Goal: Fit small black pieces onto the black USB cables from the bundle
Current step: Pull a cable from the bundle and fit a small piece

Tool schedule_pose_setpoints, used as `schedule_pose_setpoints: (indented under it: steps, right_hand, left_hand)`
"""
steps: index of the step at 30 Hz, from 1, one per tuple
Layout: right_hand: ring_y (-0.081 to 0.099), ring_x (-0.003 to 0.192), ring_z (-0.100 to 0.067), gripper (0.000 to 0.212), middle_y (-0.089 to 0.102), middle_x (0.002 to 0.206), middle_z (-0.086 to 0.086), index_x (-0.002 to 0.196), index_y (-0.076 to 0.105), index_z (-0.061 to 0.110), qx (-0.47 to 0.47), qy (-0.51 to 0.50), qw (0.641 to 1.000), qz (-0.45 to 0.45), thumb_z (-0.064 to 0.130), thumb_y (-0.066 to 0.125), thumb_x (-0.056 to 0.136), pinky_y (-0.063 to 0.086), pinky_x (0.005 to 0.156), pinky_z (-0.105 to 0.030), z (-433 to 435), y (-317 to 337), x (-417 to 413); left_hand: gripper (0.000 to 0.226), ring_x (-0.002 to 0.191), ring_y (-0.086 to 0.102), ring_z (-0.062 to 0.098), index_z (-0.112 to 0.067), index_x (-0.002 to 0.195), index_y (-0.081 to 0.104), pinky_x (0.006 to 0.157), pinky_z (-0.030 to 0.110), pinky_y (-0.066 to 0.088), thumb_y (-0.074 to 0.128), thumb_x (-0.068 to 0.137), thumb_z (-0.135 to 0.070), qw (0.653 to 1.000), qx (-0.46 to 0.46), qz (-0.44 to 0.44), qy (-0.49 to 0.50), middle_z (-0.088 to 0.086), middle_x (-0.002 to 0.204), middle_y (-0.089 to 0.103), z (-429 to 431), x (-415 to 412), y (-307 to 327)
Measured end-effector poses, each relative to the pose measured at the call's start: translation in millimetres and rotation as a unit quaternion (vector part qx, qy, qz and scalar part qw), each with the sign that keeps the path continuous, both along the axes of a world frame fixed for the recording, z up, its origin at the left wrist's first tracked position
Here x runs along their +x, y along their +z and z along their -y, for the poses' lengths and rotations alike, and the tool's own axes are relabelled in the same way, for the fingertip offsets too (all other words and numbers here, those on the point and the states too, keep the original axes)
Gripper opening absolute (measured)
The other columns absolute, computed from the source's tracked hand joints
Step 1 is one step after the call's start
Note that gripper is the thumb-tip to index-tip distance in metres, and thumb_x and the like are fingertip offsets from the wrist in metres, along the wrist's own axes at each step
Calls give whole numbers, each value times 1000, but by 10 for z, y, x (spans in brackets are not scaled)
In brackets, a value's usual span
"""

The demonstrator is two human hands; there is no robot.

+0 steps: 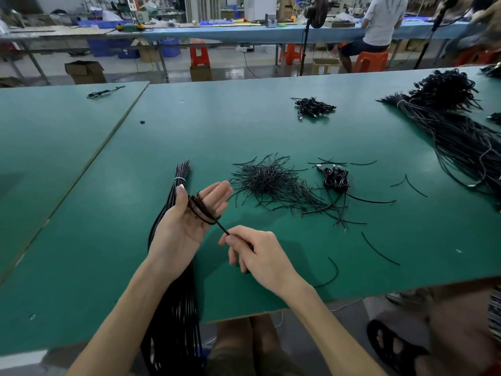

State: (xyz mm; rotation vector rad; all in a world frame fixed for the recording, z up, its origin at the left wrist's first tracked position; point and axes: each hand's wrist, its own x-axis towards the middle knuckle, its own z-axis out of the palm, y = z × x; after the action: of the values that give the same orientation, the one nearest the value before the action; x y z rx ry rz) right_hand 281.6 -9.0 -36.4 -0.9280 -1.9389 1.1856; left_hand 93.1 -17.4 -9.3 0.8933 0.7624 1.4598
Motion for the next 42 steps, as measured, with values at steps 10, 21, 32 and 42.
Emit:
schedule_pose_setpoints:
  steps: [10, 21, 32, 42]
  right_hand:
    - [62, 58, -15, 20, 74, 80, 5, 119, 66, 25, -30, 10, 999, 10, 20, 63, 100, 54, 67, -23, -16, -20, 8]
    - [75, 84, -30, 19, 77, 98, -12, 112, 72, 5, -72, 27, 995, -64, 8, 55, 104, 60, 86, -50, -47, 70, 54]
    - [71, 74, -12, 16, 76, 84, 0, 99, 69, 8, -21, -51, 997, -53, 23, 65, 103, 54, 71, -24, -42, 22, 23]
    - [69, 75, -11, 15, 73, 82, 4, 98, 67, 13, 39, -101, 994, -14, 24, 60, 104, 56, 69, -28, -28, -1, 9]
  left_hand:
    - [66, 35, 21, 5, -12, 57, 40, 45, 17, 33, 54, 100, -60, 994, -47, -35, -97, -15, 33, 27, 100, 32, 37]
    - [63, 39, 23, 14, -16, 62, 48, 50, 24, 36, 47, 102, -65, 977, -39, -170, -119, -7, 37, 25, 89, 61, -26]
    - [62, 43, 44, 20, -14, 64, 46, 66, 28, 49, 41, 105, -61, 969, -1, -222, -106, -2, 40, 37, 78, 105, -61]
    - [53, 60, 57, 25, -14, 72, 64, 79, 28, 52, 41, 104, -50, 970, 23, -226, -83, 7, 50, 47, 103, 137, -49]
